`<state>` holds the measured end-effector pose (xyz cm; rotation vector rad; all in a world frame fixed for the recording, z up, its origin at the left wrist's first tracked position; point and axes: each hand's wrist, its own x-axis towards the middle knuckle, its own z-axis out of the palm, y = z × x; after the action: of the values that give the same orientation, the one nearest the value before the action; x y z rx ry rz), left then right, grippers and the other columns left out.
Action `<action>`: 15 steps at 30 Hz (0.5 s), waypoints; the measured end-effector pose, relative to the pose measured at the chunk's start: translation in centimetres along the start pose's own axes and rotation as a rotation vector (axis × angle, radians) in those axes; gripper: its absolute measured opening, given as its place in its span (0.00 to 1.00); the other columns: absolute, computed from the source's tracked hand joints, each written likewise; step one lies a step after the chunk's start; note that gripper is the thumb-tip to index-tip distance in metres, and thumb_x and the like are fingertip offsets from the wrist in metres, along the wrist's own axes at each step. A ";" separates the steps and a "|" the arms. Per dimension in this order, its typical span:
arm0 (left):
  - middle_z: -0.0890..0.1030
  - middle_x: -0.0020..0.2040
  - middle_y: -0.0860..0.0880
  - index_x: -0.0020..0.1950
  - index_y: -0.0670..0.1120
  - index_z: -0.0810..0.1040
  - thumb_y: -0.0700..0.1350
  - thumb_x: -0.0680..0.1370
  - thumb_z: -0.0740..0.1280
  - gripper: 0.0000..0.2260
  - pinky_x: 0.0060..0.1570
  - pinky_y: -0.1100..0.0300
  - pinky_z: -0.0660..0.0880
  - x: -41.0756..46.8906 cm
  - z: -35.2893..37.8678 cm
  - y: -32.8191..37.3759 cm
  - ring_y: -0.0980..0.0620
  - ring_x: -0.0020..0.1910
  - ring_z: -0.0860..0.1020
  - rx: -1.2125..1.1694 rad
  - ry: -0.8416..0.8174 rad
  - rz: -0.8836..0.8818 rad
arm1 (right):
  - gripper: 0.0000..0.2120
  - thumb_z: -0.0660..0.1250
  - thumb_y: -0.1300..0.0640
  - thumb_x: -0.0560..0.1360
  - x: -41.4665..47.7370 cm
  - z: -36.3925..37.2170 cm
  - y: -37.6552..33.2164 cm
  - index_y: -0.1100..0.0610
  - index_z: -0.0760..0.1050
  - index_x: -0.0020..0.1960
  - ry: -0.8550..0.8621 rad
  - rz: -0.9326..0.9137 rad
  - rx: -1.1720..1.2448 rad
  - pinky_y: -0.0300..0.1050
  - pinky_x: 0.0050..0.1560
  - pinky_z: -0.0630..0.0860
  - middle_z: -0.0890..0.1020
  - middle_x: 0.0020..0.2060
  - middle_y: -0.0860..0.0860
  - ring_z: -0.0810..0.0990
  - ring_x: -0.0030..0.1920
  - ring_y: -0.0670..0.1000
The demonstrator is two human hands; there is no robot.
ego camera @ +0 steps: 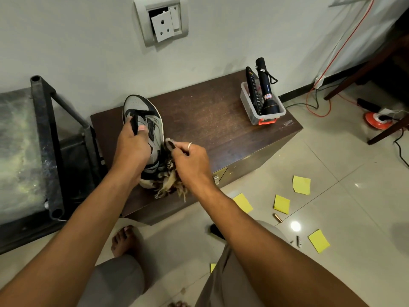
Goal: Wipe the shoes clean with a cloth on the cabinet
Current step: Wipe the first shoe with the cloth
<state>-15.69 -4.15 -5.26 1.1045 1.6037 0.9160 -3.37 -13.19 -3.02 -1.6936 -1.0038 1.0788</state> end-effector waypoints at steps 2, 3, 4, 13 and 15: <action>0.77 0.70 0.52 0.74 0.59 0.71 0.60 0.77 0.57 0.25 0.67 0.44 0.74 0.0 0.0 0.0 0.48 0.67 0.77 -0.006 0.012 -0.001 | 0.16 0.63 0.59 0.82 -0.4 0.7 0.1 0.54 0.80 0.67 -0.064 -0.032 -0.037 0.32 0.44 0.80 0.84 0.54 0.44 0.81 0.42 0.33; 0.77 0.70 0.53 0.74 0.60 0.71 0.61 0.77 0.57 0.25 0.67 0.43 0.73 0.0 0.0 0.0 0.48 0.67 0.77 -0.005 0.019 -0.003 | 0.17 0.63 0.60 0.82 -0.8 0.7 0.1 0.55 0.79 0.69 -0.093 -0.028 -0.057 0.27 0.38 0.76 0.83 0.53 0.45 0.79 0.37 0.31; 0.77 0.70 0.53 0.74 0.60 0.70 0.62 0.76 0.57 0.26 0.68 0.43 0.73 0.0 0.0 0.0 0.48 0.67 0.77 -0.008 0.027 -0.003 | 0.17 0.63 0.61 0.82 -1.1 0.7 0.1 0.54 0.79 0.69 -0.112 -0.032 -0.076 0.26 0.33 0.73 0.83 0.51 0.45 0.77 0.32 0.31; 0.77 0.70 0.52 0.74 0.59 0.70 0.62 0.76 0.57 0.27 0.67 0.45 0.74 0.3 0.1 -0.2 0.49 0.67 0.77 -0.013 0.000 0.000 | 0.10 0.67 0.55 0.81 -2.2 -0.8 0.8 0.53 0.85 0.57 -0.011 0.078 -0.005 0.37 0.39 0.81 0.86 0.39 0.41 0.82 0.35 0.40; 0.77 0.70 0.53 0.75 0.60 0.69 0.61 0.76 0.57 0.27 0.67 0.45 0.74 0.3 0.1 -0.3 0.50 0.67 0.77 -0.019 0.001 0.001 | 0.14 0.66 0.55 0.81 -2.4 0.4 0.9 0.52 0.81 0.66 0.014 0.037 -0.008 0.41 0.54 0.82 0.86 0.55 0.45 0.84 0.53 0.41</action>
<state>-15.67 -3.90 -5.66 1.0917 1.5917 0.9308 -4.32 -15.61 -3.39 -1.7296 -0.9722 1.0868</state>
